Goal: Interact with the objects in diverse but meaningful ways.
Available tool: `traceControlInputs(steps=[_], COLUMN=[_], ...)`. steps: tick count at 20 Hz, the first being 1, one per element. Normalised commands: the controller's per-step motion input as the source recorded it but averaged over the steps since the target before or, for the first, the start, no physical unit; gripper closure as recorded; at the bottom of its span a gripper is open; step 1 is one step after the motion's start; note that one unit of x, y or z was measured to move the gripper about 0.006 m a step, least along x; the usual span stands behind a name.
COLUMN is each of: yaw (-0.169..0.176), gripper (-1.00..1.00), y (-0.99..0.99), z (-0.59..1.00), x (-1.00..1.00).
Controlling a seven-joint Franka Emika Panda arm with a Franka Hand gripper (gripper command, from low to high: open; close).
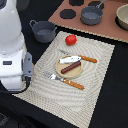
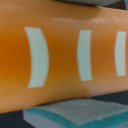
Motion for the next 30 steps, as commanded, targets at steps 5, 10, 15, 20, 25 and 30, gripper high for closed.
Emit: traceControlInputs(steps=[5,10,15,20,25,30], yaw=[0.0,0.006,0.013,0.03,0.048,0.052], gripper=[1.0,1.0,1.0,-1.0,-1.0,-1.0], y=[0.06,0.02,0.0,0.1,0.26,0.45], z=[-0.27,-0.11,-0.13,-0.09,-0.01,0.28], x=[-0.66,-0.42,-0.33,-0.12,-0.02,0.0])
